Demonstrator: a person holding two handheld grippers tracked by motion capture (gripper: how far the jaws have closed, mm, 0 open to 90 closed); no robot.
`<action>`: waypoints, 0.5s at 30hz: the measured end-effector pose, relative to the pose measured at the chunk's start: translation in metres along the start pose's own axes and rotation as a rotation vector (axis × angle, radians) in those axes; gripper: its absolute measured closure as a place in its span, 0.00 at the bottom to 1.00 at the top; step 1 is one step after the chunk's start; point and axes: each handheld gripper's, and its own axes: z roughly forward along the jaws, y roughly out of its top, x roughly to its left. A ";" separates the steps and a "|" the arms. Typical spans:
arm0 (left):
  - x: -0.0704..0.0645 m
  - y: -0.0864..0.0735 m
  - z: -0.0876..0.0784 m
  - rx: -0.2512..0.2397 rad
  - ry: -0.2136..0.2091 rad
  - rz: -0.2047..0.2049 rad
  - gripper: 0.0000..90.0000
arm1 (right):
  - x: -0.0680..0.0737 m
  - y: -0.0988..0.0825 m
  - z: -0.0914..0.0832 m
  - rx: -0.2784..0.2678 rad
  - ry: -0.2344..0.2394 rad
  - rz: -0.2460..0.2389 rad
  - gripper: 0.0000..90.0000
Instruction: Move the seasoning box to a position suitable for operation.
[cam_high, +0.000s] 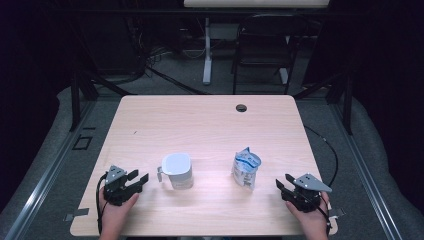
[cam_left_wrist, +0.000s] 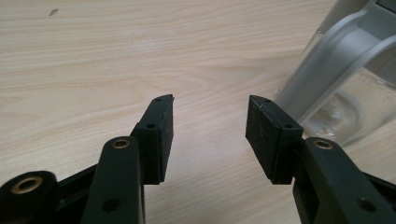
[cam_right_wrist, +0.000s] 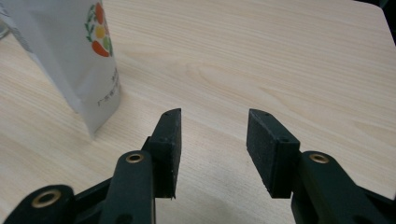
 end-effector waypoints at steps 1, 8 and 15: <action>-0.001 0.000 0.000 0.004 0.001 0.005 0.57 | -0.001 -0.001 0.001 0.007 0.005 0.005 0.59; -0.006 0.002 0.000 -0.009 -0.036 0.005 0.57 | 0.004 -0.003 0.007 0.044 0.059 -0.009 0.58; -0.004 -0.002 -0.005 -0.039 -0.026 -0.017 0.56 | 0.018 0.001 0.003 0.040 0.059 -0.056 0.56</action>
